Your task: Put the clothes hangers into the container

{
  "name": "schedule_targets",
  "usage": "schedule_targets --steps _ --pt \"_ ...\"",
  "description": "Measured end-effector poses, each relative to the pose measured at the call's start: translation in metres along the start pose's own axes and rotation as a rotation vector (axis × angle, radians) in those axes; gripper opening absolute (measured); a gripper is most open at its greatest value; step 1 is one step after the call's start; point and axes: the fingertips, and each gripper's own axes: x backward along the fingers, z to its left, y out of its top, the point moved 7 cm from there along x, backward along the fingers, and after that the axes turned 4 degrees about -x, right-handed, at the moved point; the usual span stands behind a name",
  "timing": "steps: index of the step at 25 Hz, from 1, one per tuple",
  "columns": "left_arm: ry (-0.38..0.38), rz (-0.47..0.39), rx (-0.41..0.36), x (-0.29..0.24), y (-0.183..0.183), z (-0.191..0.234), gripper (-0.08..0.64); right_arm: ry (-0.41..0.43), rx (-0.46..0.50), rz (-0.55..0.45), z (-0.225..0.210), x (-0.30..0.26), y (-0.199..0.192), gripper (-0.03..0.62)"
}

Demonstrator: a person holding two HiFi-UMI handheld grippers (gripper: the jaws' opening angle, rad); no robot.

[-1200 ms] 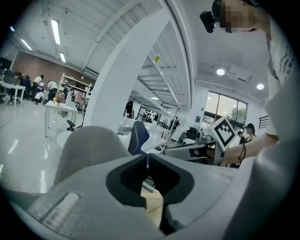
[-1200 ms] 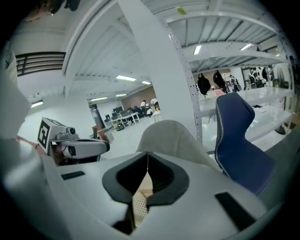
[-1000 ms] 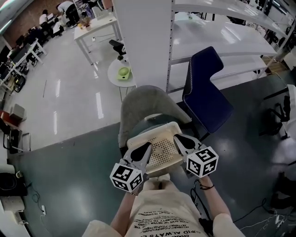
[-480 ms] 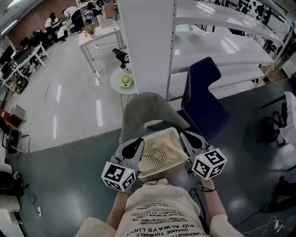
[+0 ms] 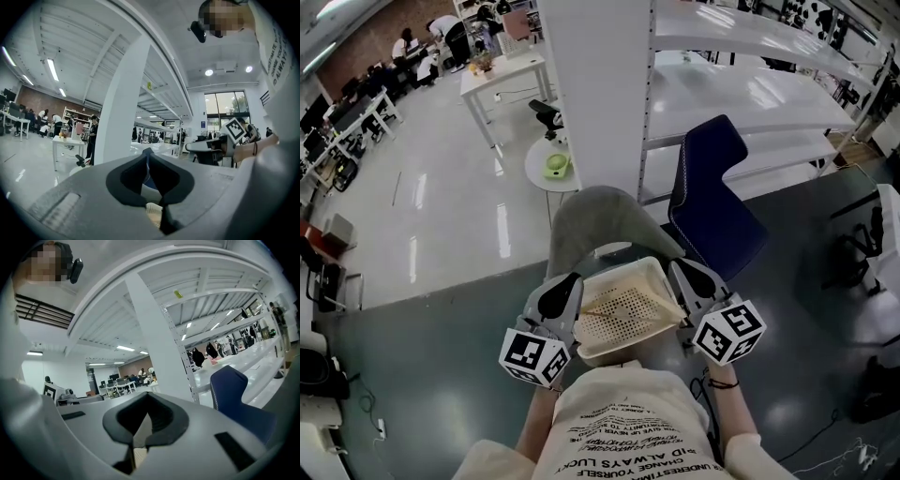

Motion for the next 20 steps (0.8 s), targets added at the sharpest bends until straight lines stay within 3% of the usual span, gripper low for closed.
schedule_targets --steps 20 --pt "0.025 0.027 0.017 0.0063 -0.0086 0.0086 0.031 -0.031 0.007 -0.002 -0.0073 0.0064 -0.0098 0.002"
